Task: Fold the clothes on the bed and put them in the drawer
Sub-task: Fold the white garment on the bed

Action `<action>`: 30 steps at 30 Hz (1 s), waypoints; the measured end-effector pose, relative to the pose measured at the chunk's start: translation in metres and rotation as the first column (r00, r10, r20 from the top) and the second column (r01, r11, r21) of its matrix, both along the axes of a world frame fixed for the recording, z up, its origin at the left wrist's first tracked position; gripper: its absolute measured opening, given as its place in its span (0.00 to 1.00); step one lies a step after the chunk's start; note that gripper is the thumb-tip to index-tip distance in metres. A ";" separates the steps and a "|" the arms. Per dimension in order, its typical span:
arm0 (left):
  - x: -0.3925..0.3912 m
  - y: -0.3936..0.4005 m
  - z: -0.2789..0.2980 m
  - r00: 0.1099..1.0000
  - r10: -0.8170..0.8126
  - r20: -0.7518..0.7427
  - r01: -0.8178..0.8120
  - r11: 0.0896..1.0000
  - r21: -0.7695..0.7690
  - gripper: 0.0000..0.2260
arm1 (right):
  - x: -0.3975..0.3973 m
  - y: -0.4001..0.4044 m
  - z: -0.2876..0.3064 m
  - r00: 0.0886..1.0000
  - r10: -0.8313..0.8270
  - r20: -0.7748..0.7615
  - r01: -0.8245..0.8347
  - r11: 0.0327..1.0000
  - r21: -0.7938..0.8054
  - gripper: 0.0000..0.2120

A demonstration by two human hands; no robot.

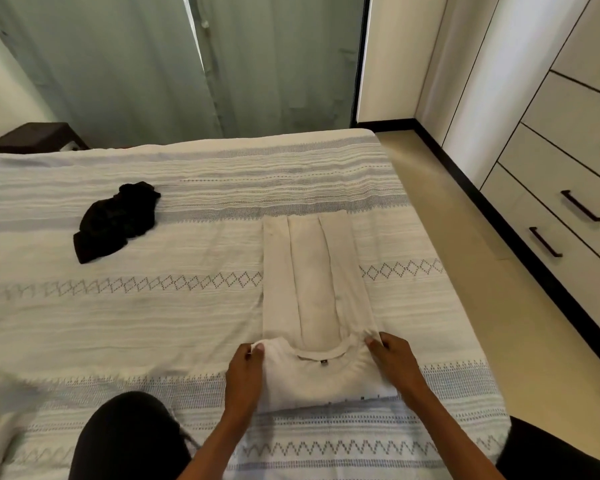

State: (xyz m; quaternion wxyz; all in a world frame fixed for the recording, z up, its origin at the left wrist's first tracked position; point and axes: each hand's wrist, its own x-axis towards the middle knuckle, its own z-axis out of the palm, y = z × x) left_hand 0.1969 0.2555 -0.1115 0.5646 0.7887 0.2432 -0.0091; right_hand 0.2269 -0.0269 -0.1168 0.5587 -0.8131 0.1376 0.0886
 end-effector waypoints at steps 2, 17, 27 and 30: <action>0.025 -0.002 0.009 0.997 0.021 0.068 -0.016 0.997 -0.071 0.08 | 0.025 0.005 0.011 0.998 -0.001 0.055 0.000 1.000 0.022 0.20; 0.330 0.030 0.007 0.992 0.036 0.124 -0.020 0.992 -0.127 0.09 | 0.327 0.026 0.015 0.972 0.064 0.226 -0.053 0.997 -0.054 0.21; 0.406 0.041 -0.035 0.986 -0.151 0.075 0.119 0.937 0.330 0.10 | 0.395 0.023 -0.027 0.997 0.033 0.069 -0.006 0.933 -0.359 0.11; 0.408 0.040 -0.033 0.992 -0.124 0.031 0.098 0.893 0.440 0.10 | 0.396 0.025 -0.028 0.998 -0.025 0.058 0.046 0.916 -0.399 0.12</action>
